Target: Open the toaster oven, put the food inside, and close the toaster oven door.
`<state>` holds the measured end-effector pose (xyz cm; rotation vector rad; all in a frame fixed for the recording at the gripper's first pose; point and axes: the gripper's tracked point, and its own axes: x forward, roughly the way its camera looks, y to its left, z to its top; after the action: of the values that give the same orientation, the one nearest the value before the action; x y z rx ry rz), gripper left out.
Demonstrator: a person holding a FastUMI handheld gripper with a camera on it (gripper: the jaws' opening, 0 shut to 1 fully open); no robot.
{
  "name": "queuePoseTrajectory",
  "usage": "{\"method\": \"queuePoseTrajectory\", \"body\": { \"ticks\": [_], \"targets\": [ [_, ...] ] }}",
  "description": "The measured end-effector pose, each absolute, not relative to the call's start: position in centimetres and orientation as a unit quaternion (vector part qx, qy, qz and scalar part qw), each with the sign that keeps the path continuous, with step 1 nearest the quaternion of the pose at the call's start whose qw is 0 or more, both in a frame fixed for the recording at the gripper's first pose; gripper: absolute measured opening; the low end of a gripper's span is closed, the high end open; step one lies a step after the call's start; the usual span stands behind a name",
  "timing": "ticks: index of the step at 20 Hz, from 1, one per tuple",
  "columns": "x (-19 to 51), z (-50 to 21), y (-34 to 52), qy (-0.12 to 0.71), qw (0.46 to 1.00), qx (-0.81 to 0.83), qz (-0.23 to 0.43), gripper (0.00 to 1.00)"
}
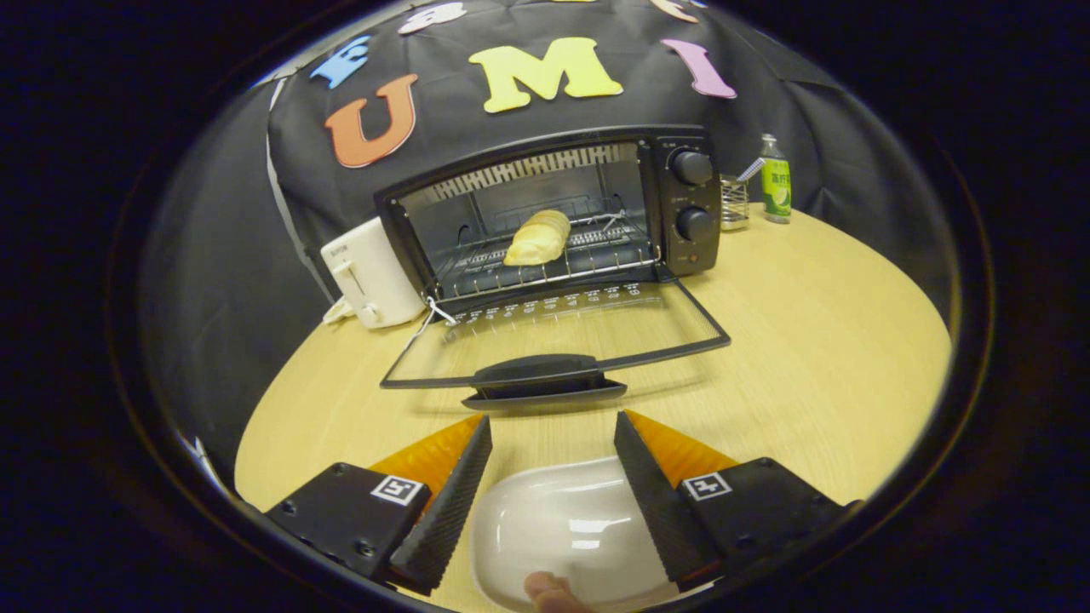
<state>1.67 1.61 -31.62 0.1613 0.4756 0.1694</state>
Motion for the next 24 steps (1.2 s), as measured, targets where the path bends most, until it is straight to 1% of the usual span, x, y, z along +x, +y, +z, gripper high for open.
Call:
{"method": "queuePoseTrajectory", "body": {
  "ticks": [7,11,14,17,19,21,24],
  "targets": [
    [3.8,-32.5,1.8,0.24,0.969,0.023,0.05,0.97],
    [3.5,-32.2,2.1,0.24,0.97,0.014,0.032,0.97],
    [3.5,-29.5,2.3,0.197,0.98,-0.001,0.02,0.97],
    [3.8,-27.6,4.0,0.18,0.982,-0.038,0.036,0.97],
    [3.4,-27.8,4.2,0.192,0.98,-0.041,0.034,0.98],
    [2.6,-29.8,4.7,0.232,0.972,-0.018,0.043,0.99],
    [2.6,-32.2,4.0,0.278,0.96,0.002,0.026,0.99]
  ]
}}
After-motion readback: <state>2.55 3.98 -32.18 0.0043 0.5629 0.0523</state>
